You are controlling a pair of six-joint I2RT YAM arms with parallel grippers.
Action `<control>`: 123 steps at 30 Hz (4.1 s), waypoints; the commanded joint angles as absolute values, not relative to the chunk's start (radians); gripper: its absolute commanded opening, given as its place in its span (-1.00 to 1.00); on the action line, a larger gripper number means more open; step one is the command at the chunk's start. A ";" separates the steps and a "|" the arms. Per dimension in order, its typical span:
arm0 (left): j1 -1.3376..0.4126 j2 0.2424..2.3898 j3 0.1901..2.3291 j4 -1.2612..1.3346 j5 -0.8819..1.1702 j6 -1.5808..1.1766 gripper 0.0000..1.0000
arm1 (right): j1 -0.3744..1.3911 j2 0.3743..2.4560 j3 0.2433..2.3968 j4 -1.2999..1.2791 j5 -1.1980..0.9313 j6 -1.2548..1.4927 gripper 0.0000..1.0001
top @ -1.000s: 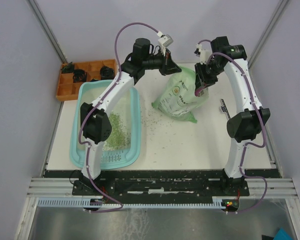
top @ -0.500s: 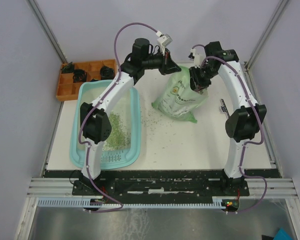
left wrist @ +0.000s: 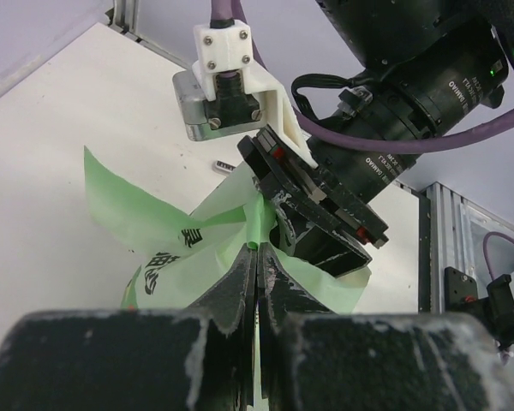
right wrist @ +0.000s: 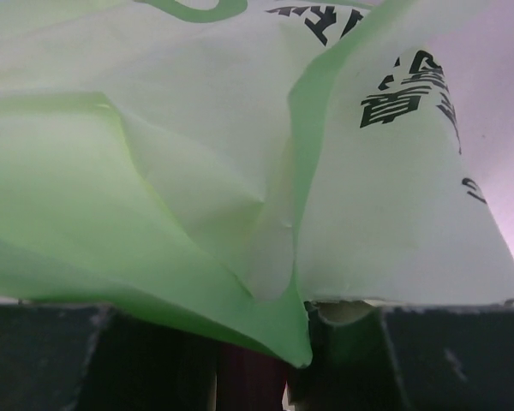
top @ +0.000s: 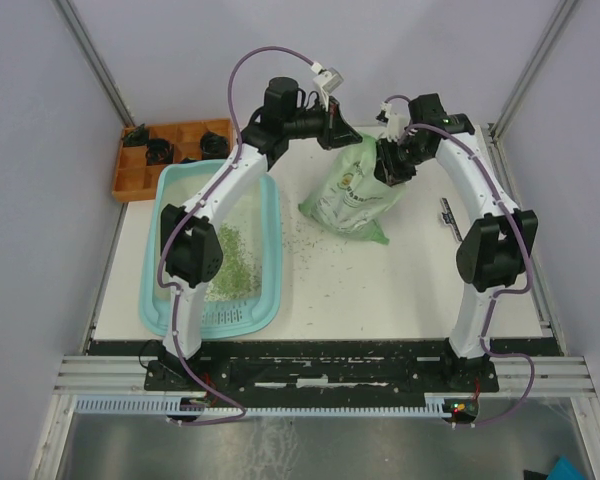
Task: Fill the litter box with clean litter
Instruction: 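Scoop the cat litter from the cat litter bag.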
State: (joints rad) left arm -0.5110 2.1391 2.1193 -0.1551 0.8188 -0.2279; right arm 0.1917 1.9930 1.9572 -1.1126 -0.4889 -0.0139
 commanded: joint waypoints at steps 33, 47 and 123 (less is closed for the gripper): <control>-0.517 2.063 2.163 0.071 0.894 -0.348 -0.95 | 0.146 2.115 1.467 -0.638 -0.900 0.238 -0.97; -0.516 2.047 2.128 0.064 0.891 -0.322 -0.95 | 0.071 1.938 1.521 -0.599 -1.092 0.417 -0.97; -0.516 1.755 1.795 0.181 0.825 -0.324 -0.27 | -0.368 1.603 1.452 -0.755 -1.261 0.388 -0.97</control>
